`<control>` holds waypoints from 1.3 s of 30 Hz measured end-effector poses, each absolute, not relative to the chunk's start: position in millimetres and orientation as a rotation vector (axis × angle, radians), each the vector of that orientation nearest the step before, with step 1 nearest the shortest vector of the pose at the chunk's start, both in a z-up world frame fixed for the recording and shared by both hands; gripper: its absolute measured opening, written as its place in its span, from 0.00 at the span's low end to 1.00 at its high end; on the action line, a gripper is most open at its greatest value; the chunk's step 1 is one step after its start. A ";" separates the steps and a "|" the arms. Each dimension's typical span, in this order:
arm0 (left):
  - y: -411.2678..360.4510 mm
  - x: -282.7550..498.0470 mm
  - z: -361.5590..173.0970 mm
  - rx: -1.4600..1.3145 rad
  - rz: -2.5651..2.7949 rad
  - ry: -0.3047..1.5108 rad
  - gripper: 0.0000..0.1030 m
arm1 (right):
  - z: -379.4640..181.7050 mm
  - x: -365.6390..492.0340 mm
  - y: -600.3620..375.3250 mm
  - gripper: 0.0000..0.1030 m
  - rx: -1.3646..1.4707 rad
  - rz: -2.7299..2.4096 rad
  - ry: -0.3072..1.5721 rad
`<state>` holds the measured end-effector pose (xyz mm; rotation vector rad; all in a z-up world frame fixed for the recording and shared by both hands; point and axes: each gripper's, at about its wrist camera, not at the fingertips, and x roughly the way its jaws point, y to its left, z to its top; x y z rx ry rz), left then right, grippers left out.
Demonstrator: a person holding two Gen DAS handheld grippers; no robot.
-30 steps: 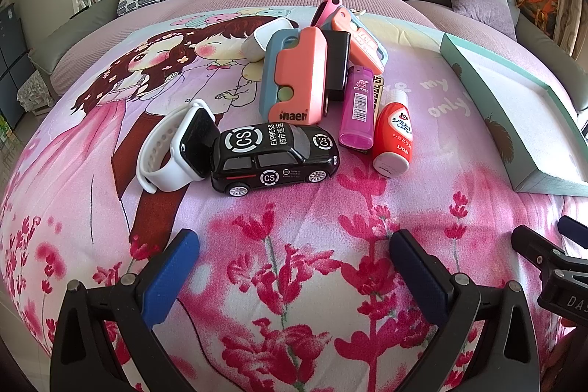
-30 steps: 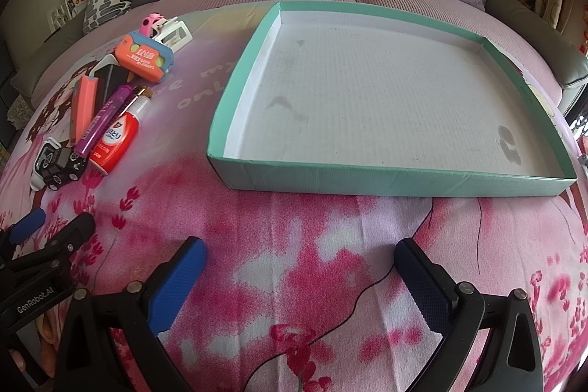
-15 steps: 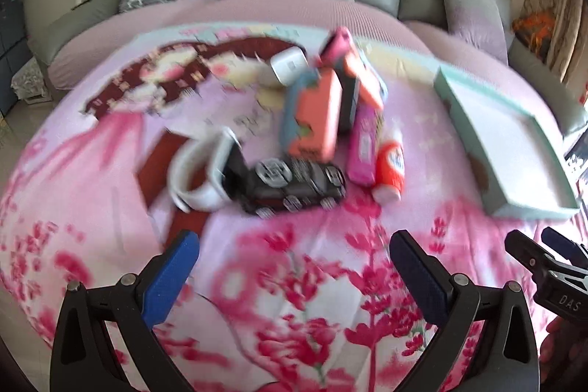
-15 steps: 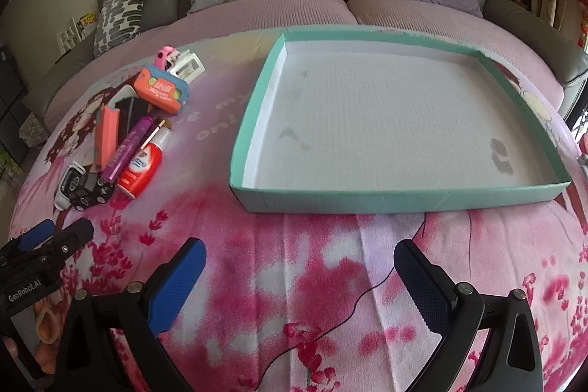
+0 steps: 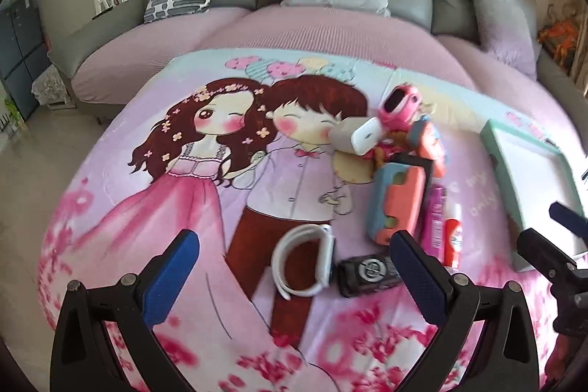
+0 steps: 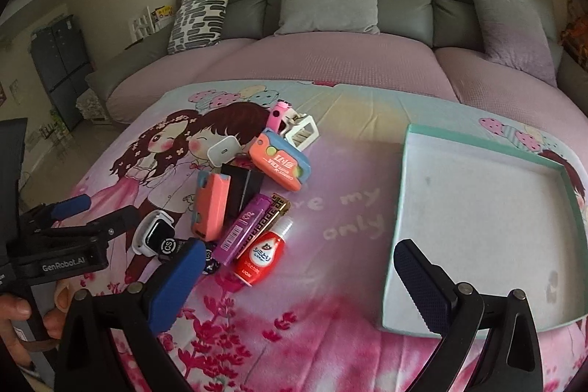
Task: Organize rigid objects
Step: 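Grasp the white smartwatch with the left tool while the right tool grasps the red LION bottle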
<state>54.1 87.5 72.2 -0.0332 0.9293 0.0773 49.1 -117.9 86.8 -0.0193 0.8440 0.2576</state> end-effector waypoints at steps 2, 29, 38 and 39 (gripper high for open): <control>90.7 59.7 64.6 -0.049 0.076 0.957 1.00 | 80.8 53.8 -109.5 1.00 -0.031 0.279 0.858; 100.5 67.4 17.6 -0.164 0.072 1.028 0.78 | 20.1 65.3 -91.0 0.61 -0.025 0.256 0.998; 100.9 67.8 14.6 -0.151 0.092 1.036 0.78 | 19.2 71.2 -102.3 0.60 -0.047 0.188 0.995; 100.4 69.0 14.1 -0.148 0.093 1.036 0.78 | 18.7 73.1 -101.4 0.60 -0.054 0.186 0.993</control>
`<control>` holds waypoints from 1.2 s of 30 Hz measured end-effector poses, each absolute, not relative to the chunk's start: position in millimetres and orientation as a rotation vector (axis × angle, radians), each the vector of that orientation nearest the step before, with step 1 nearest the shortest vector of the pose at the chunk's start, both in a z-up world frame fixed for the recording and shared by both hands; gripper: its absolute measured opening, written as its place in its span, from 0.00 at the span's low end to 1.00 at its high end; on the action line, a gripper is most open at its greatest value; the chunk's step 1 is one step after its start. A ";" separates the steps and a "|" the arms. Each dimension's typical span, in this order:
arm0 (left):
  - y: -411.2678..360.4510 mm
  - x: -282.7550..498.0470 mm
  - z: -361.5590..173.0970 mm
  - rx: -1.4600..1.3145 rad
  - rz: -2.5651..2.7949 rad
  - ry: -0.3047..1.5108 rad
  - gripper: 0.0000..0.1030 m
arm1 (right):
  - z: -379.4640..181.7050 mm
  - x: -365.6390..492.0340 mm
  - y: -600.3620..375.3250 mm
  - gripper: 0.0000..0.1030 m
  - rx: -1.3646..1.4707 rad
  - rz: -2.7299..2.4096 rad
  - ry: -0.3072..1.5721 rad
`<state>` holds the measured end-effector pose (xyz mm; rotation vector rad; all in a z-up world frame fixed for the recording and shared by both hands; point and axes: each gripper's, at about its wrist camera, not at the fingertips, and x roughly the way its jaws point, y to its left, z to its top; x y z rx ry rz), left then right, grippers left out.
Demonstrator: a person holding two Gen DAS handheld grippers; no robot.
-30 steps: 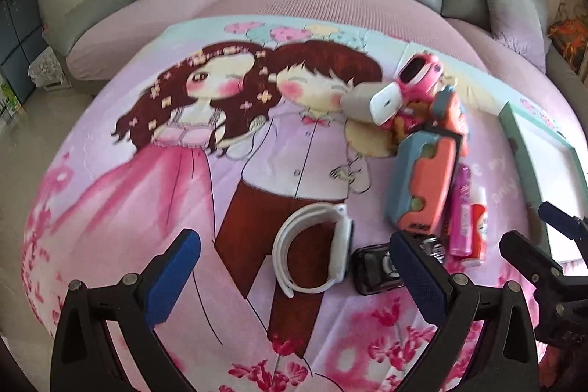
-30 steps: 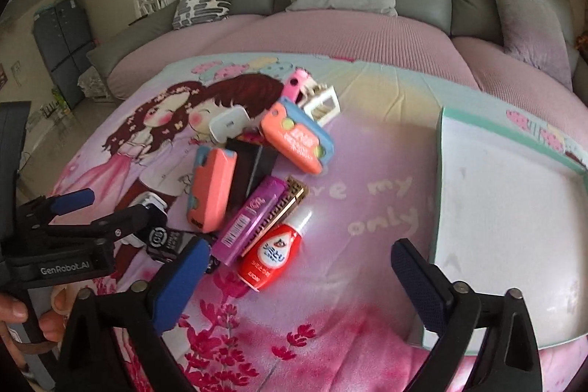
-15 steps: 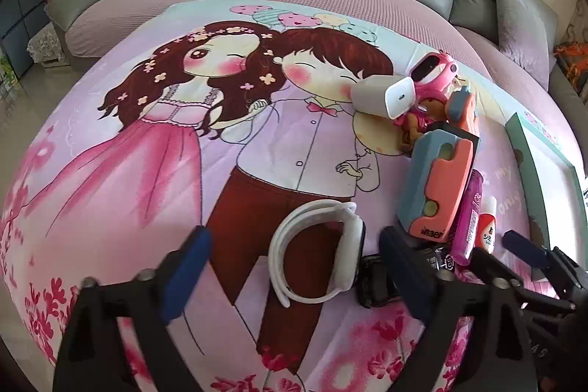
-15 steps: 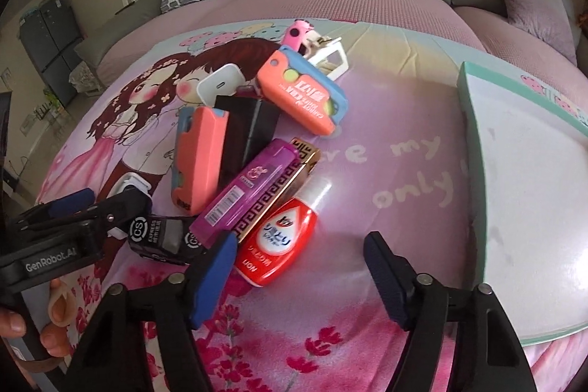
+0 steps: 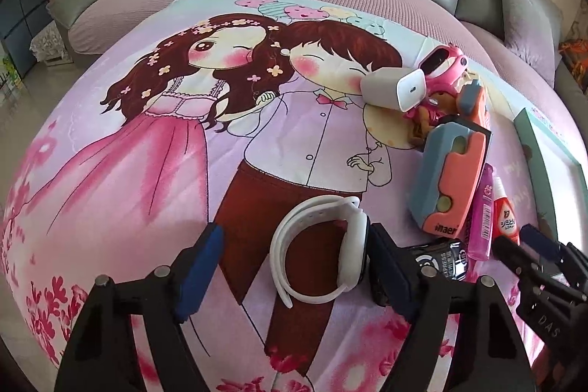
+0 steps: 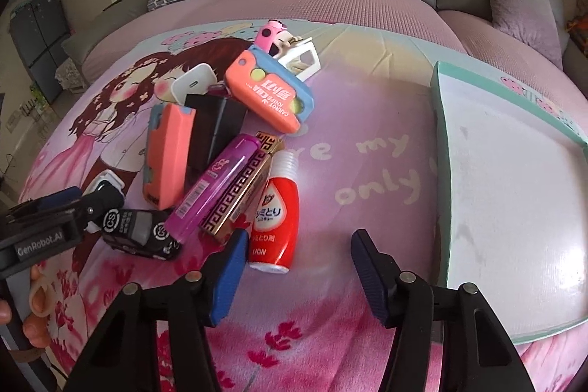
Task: Organize rigid objects
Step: 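Grasp the white smartwatch with the left tool while the right tool grasps the red LION bottle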
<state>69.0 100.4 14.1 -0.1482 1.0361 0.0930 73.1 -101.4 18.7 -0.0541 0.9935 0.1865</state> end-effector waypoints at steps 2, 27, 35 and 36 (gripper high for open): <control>100.4 69.8 13.4 -0.149 0.094 1.037 0.78 | 17.2 76.8 -98.9 0.60 -0.073 0.177 0.995; 80.6 68.8 25.4 -0.105 0.115 1.045 0.51 | 18.5 69.2 -105.1 0.30 0.025 0.215 0.936; 72.6 64.8 67.7 -0.099 0.127 0.969 0.51 | 43.1 62.4 -116.0 0.30 0.054 0.230 0.864; 70.7 64.6 73.8 -0.098 0.125 0.957 0.51 | 48.6 61.3 -119.3 0.30 0.063 0.231 0.850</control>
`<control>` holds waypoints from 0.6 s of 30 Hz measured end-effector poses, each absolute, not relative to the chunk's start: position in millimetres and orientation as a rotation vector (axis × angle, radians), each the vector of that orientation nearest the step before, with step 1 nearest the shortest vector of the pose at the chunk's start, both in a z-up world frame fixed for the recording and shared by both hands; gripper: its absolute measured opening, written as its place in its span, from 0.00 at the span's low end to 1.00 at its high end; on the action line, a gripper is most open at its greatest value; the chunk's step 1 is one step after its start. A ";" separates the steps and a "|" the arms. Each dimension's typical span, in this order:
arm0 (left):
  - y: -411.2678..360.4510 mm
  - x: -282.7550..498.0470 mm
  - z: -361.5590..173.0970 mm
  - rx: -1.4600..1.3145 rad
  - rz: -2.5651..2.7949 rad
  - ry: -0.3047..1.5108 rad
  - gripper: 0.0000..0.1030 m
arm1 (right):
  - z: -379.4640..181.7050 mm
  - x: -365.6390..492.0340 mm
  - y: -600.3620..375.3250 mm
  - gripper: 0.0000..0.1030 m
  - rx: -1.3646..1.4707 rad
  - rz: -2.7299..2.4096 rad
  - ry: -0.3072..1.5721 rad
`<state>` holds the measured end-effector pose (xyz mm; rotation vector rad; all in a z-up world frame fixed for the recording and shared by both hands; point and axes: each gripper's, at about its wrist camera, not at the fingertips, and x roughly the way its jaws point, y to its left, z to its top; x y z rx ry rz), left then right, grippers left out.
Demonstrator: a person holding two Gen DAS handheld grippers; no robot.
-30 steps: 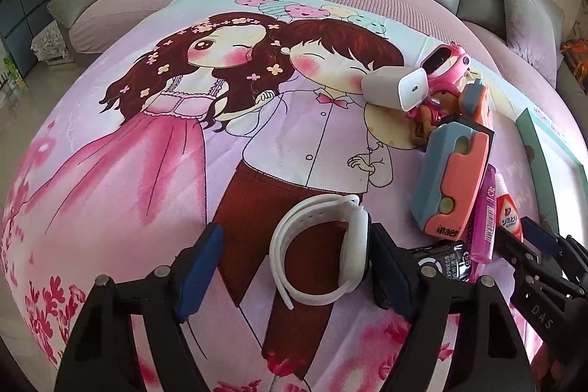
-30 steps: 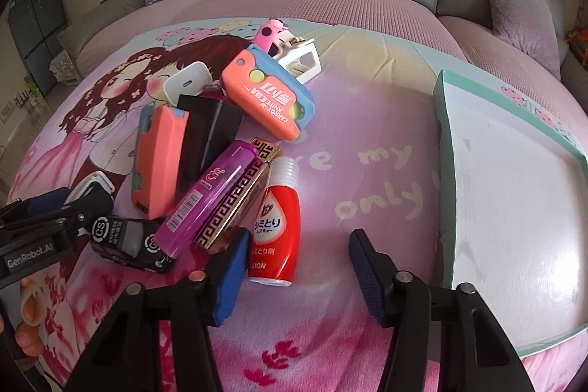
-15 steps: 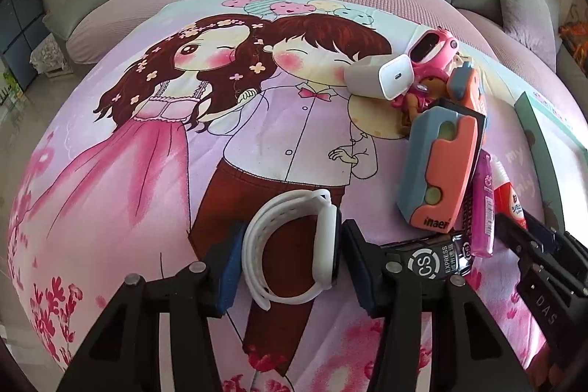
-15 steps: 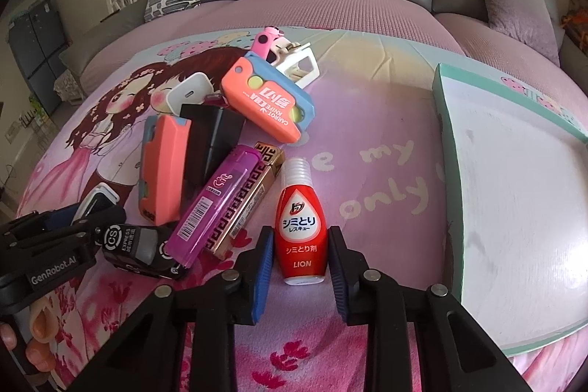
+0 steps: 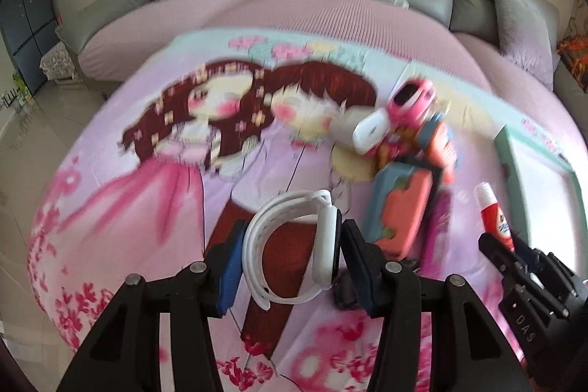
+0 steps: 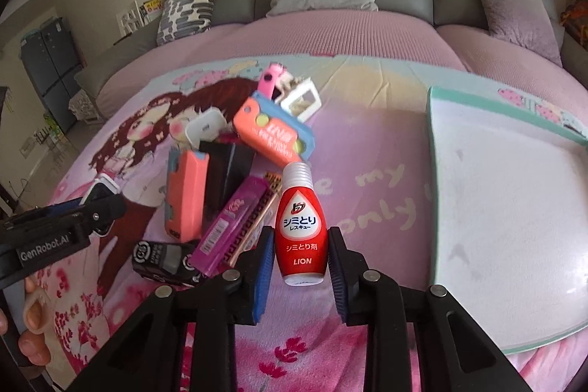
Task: Organize rigid objects
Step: 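Grasp the white smartwatch with the left tool while the right tool grasps the red LION bottle, then carry the smartwatch and bottle into the teal tray and open both tools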
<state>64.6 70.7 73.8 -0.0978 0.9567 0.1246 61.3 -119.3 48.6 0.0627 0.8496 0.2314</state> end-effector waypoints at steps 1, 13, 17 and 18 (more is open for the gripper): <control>66.7 65.3 83.2 -0.094 0.119 0.937 0.51 | 54.7 60.1 -123.6 0.30 0.074 0.233 0.834; -38.7 98.1 144.0 -0.036 -0.049 0.818 0.51 | 87.3 70.7 -208.6 0.30 0.118 0.063 0.752; -79.1 107.9 147.9 -0.019 -0.107 0.812 0.51 | 88.7 76.4 -257.5 0.30 0.168 -0.032 0.774; -91.6 111.2 147.7 -0.010 -0.121 0.813 0.51 | 87.9 77.2 -269.0 0.30 0.173 -0.062 0.779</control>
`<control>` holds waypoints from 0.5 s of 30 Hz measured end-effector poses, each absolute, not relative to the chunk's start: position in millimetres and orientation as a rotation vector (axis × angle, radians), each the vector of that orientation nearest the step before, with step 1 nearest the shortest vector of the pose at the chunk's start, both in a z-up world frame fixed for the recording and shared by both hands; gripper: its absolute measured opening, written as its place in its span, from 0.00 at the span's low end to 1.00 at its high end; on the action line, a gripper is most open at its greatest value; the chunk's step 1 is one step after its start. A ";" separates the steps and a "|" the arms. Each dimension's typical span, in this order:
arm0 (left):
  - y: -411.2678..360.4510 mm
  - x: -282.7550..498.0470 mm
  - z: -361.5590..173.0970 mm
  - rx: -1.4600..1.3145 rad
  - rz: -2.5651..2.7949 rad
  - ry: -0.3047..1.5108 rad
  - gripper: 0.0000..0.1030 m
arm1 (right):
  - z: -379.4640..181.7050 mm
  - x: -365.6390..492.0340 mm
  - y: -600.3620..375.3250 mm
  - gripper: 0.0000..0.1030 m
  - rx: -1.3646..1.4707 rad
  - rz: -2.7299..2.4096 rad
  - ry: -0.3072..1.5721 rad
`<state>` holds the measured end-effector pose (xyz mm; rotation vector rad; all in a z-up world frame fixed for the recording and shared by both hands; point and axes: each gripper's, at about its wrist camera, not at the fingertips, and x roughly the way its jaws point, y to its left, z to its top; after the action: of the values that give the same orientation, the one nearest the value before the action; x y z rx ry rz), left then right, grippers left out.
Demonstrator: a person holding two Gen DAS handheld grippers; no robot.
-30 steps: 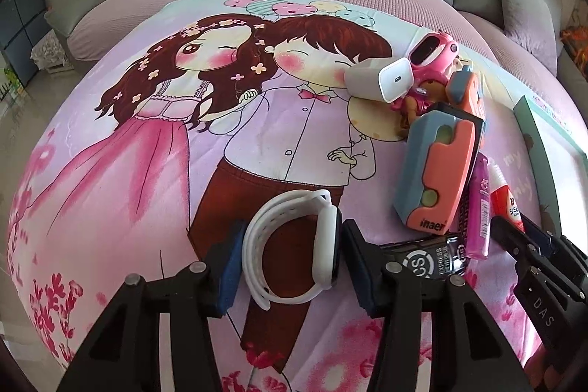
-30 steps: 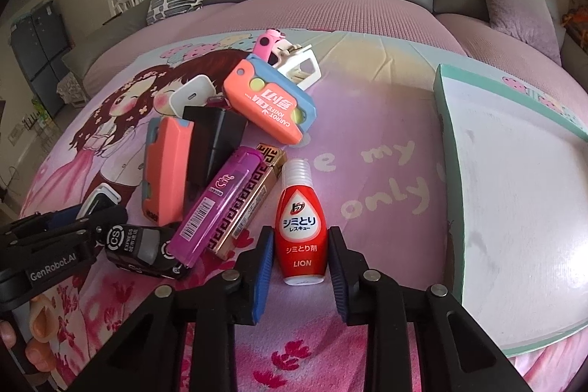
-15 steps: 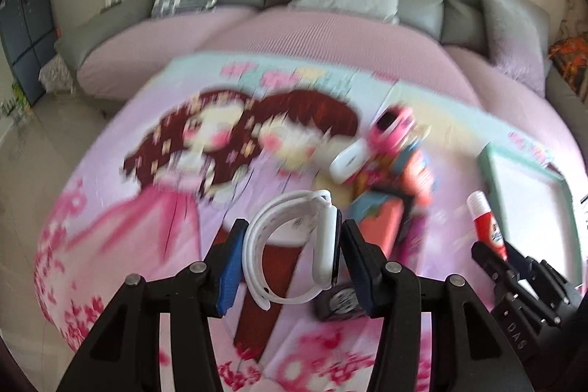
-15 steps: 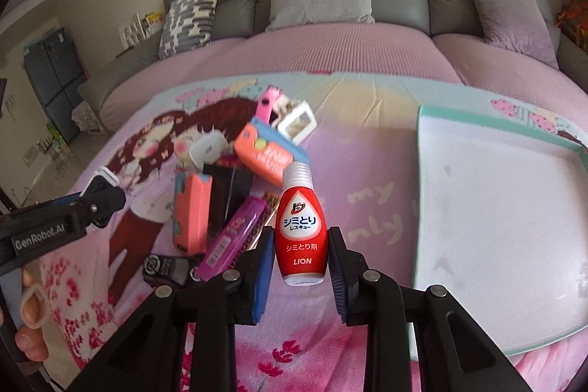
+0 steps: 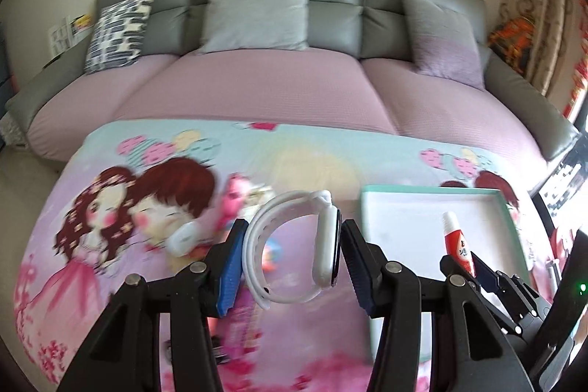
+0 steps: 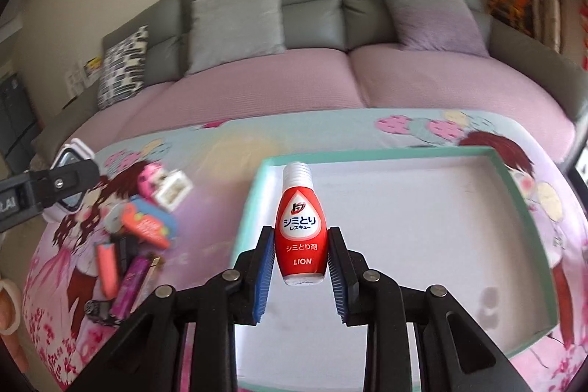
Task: Organize rigid objects
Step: 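Carry the smartwatch and bottle into the teal tray and open both tools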
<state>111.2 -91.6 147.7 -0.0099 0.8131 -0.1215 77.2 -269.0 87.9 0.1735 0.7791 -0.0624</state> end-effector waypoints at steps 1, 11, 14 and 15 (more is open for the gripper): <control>-99.5 112.3 148.3 -0.005 -0.130 0.813 0.51 | 87.0 77.9 -279.5 0.30 0.173 -0.093 0.783; -188.0 129.7 120.2 0.020 -0.242 0.874 0.51 | 85.0 70.3 -353.9 0.30 0.165 -0.293 0.789; -205.5 135.5 109.8 0.024 -0.251 0.896 0.51 | 83.7 67.8 -368.2 0.30 0.192 -0.312 0.794; -210.8 137.2 106.5 0.023 -0.254 0.902 0.51 | 83.2 67.2 -371.6 0.30 0.193 -0.320 0.797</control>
<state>137.2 -210.8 106.5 0.0232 0.9018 -0.2538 67.2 -371.6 83.2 0.1928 0.7968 -0.3203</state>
